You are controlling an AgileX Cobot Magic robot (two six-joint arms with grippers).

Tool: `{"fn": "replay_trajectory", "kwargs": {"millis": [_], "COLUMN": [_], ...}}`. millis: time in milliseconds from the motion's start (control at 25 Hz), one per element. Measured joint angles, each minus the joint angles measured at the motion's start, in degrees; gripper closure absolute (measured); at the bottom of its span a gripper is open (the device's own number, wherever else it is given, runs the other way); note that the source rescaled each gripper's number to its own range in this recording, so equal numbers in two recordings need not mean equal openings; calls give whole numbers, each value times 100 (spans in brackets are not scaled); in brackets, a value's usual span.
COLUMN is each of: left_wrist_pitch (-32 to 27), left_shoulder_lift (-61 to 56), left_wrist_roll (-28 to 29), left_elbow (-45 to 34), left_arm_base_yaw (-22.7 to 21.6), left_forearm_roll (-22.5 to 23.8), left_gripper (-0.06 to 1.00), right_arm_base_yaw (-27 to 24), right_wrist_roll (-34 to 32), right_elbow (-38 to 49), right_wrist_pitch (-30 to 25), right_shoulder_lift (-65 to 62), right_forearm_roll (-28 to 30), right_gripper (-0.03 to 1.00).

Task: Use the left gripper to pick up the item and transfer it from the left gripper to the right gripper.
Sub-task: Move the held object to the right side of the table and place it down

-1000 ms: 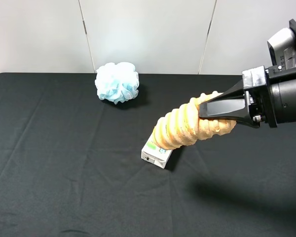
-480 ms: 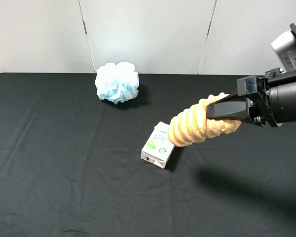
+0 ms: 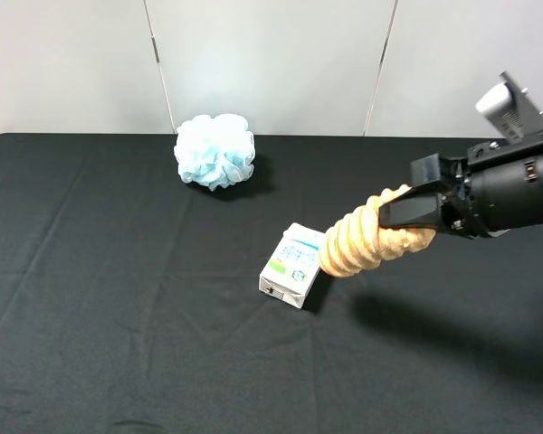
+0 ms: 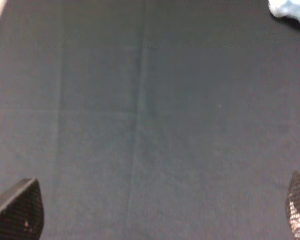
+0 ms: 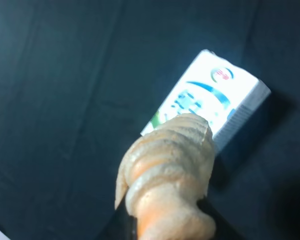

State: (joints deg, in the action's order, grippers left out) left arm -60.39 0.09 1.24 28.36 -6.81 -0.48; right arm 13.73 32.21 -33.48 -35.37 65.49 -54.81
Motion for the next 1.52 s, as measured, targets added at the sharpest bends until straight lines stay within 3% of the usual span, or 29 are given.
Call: {"fn": "replay_trajectory", "kwargs": {"millis": [280, 600, 1000, 1200, 1520], "left_wrist_pitch": [0, 0, 0, 0, 0], "left_shoulder_lift": [-28, -28, -28, -28, -28], "left_wrist_roll": [0, 0, 0, 0, 0], "left_elbow": [0, 0, 0, 0, 0], "left_arm_base_yaw": [-51, -51, -51, -51, -51], "left_forearm_roll": [0, 0, 0, 0, 0], "left_gripper": [-2, -2, -2, -2, -2], "right_arm_base_yaw": [-192, -1609, -3098, -3395, -3395], "right_wrist_roll": [-19, -19, -19, -5, 22], "right_elbow": [-391, -1289, -1723, -1723, -1723], "right_wrist_pitch": [145, -581, -1360, -1746, -1771], "right_shoulder_lift": [385, 1108, 2457, 2990, 3255], "right_forearm_roll": [50, 56, -82, -231, -263], "right_gripper": [97, 97, 97, 97, 97]}}
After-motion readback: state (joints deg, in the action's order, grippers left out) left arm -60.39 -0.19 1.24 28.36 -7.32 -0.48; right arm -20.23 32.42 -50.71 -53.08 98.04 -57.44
